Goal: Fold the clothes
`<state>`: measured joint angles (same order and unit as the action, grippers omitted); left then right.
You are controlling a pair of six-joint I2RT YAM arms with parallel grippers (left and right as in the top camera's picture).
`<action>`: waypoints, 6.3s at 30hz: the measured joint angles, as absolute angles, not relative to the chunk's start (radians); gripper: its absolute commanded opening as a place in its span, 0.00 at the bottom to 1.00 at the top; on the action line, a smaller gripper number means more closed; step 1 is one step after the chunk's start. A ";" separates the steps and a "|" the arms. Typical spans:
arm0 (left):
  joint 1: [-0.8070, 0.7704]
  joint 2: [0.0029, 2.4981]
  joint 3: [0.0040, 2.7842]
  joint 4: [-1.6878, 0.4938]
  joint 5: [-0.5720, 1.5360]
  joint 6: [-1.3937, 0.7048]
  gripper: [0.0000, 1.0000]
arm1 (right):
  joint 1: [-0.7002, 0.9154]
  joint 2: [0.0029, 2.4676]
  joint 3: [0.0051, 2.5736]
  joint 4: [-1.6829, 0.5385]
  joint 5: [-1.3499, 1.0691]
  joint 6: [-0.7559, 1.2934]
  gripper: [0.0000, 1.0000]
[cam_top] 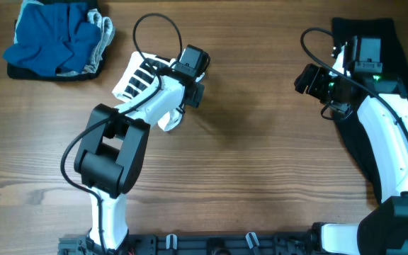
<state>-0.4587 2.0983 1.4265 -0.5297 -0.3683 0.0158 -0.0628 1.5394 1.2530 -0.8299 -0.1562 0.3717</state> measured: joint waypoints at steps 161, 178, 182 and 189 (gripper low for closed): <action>0.197 1.527 1.656 -0.704 0.051 0.061 1.00 | -0.062 1.116 1.807 -1.029 -0.137 0.103 1.00; 0.196 1.527 1.656 -0.707 0.051 0.061 1.00 | -0.063 0.870 1.188 -0.545 -0.181 -0.048 1.00; 0.196 1.527 1.656 -0.709 0.051 0.061 1.00 | -0.061 0.637 0.816 -0.289 -0.202 -0.047 1.00; 0.196 1.527 1.656 -0.707 0.050 0.061 1.00 | 0.025 0.334 0.353 -0.101 -0.186 -0.027 1.00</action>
<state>0.1963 1.5269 1.6558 -0.7071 0.0502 0.0608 0.0246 0.3340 0.3531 -0.1013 -0.1856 -0.0265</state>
